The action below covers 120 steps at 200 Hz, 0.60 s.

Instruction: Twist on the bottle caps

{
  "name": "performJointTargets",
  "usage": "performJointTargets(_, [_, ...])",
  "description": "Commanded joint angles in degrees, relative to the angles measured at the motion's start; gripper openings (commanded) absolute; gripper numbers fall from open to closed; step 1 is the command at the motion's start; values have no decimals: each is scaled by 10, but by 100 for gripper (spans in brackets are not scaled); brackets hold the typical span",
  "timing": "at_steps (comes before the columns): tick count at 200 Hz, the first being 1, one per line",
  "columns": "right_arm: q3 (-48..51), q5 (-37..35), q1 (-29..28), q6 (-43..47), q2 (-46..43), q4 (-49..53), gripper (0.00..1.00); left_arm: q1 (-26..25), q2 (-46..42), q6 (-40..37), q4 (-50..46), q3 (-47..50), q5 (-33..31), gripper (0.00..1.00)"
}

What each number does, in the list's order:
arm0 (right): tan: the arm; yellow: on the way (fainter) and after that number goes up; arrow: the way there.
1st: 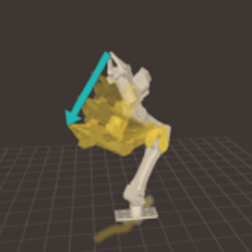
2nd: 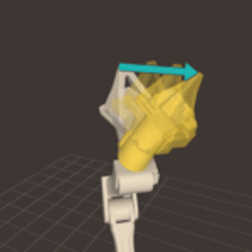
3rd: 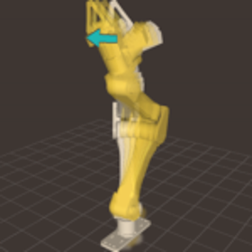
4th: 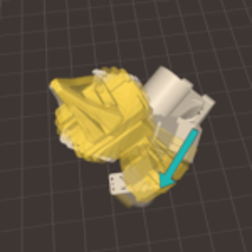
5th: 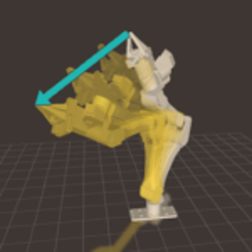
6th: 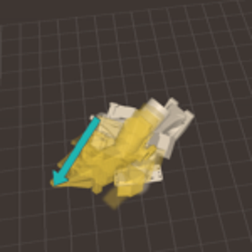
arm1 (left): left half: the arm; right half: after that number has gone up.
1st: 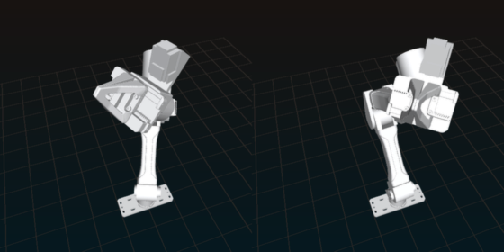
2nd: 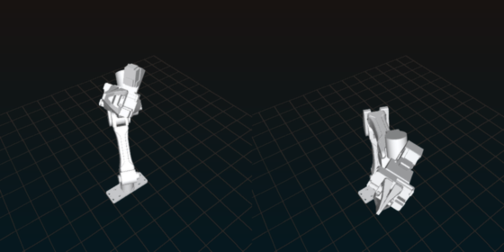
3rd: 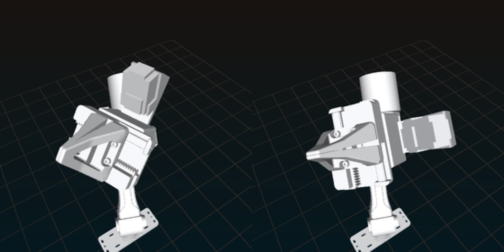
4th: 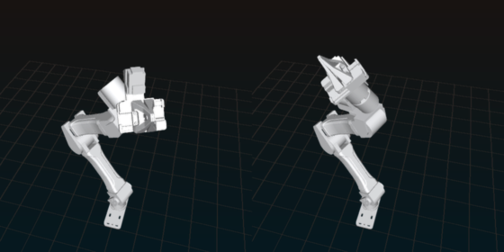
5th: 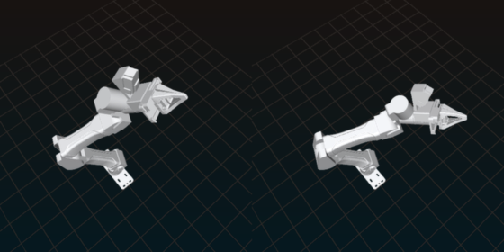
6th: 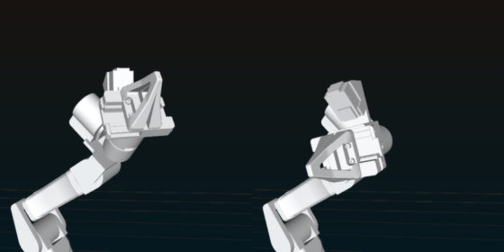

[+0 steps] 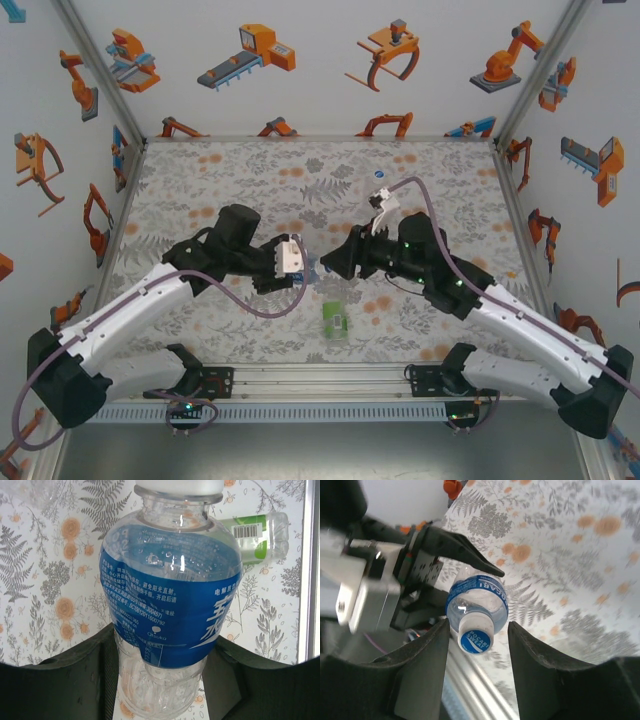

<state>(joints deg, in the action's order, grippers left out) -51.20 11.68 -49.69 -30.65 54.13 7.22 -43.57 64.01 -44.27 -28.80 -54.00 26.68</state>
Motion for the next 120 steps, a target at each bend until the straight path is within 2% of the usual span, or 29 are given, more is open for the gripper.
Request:
performJointTargets(1, [-36,78,-2,263,-13,28,49,-1,-16,-10,10,-10,39,0])
performJointTargets(33, [-74,226,-3,527,-6,112,51,-1,-21,-14,9,-7,54,0])
performJointTargets(53, [-80,274,-3,654,-6,146,50,-1,-22,-19,2,-9,65,0])
performJointTargets(77, [-84,267,-3,686,2,142,50,-1,-28,-25,-4,-8,77,0])
performJointTargets(120, [-76,271,-5,687,15,116,48,-1,-29,-26,-2,-7,98,0])
